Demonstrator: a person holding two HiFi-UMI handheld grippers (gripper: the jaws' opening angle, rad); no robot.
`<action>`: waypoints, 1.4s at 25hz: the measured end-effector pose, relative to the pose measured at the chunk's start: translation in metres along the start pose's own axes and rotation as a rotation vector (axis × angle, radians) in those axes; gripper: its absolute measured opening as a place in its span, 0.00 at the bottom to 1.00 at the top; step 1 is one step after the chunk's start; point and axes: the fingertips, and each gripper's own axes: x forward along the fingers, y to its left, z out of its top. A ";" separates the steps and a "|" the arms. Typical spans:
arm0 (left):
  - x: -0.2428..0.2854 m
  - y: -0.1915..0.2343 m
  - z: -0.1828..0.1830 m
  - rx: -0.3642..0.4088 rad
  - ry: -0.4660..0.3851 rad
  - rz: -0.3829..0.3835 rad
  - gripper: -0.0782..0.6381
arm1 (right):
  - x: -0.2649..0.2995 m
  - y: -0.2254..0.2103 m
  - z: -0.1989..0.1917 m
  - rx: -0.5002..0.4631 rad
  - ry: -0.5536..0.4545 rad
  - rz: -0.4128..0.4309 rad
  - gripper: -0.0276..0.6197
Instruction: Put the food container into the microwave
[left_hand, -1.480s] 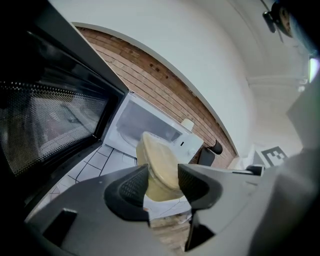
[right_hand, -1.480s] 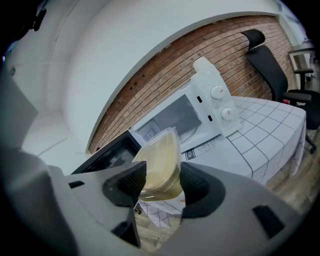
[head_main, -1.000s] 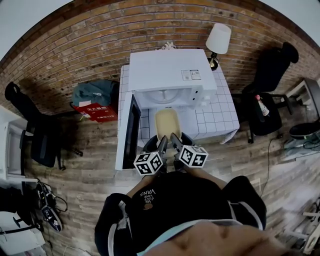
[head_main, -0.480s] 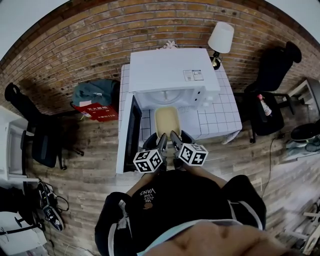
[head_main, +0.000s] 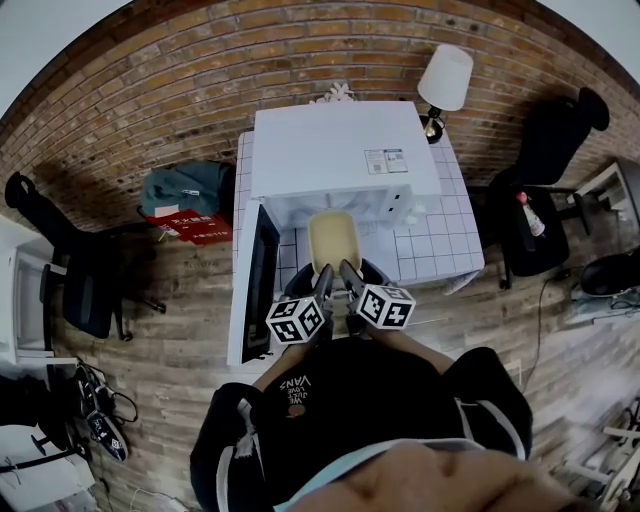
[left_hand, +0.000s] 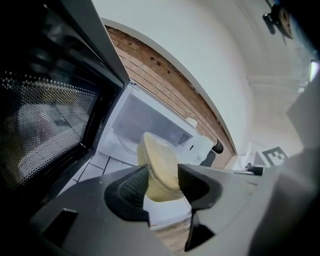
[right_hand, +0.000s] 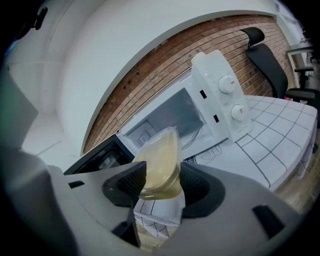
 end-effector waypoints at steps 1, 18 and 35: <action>0.004 0.001 0.001 -0.002 0.000 0.002 0.37 | 0.004 -0.002 0.002 0.000 0.003 0.000 0.35; 0.059 0.015 0.013 -0.024 0.022 0.052 0.37 | 0.050 -0.030 0.029 0.000 0.055 0.012 0.35; 0.087 0.029 0.021 -0.040 0.031 0.077 0.37 | 0.080 -0.041 0.040 -0.020 0.089 0.025 0.35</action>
